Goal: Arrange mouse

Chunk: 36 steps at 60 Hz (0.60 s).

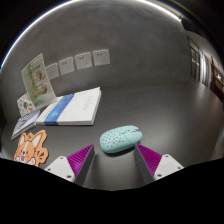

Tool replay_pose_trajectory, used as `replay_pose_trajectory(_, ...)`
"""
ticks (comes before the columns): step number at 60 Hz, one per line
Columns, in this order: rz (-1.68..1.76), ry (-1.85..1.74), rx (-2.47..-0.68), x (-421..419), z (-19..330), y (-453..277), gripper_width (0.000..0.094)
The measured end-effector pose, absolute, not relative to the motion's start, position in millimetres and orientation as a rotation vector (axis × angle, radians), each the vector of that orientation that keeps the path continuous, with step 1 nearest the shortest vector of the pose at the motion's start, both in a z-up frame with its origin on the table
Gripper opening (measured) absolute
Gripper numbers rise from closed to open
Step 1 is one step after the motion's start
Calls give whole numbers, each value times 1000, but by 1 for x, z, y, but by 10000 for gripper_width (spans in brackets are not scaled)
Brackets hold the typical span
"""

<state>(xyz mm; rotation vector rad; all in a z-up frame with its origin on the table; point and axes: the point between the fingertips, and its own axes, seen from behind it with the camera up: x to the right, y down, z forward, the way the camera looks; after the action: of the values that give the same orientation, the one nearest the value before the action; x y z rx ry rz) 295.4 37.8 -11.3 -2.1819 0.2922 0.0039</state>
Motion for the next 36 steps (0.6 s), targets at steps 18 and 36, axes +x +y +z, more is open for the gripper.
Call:
replay_pose_trajectory(18,33,269,-2217,301,-11,75,842)
replay_pose_trajectory(36,-66,216,-2211,317,-15,106,748)
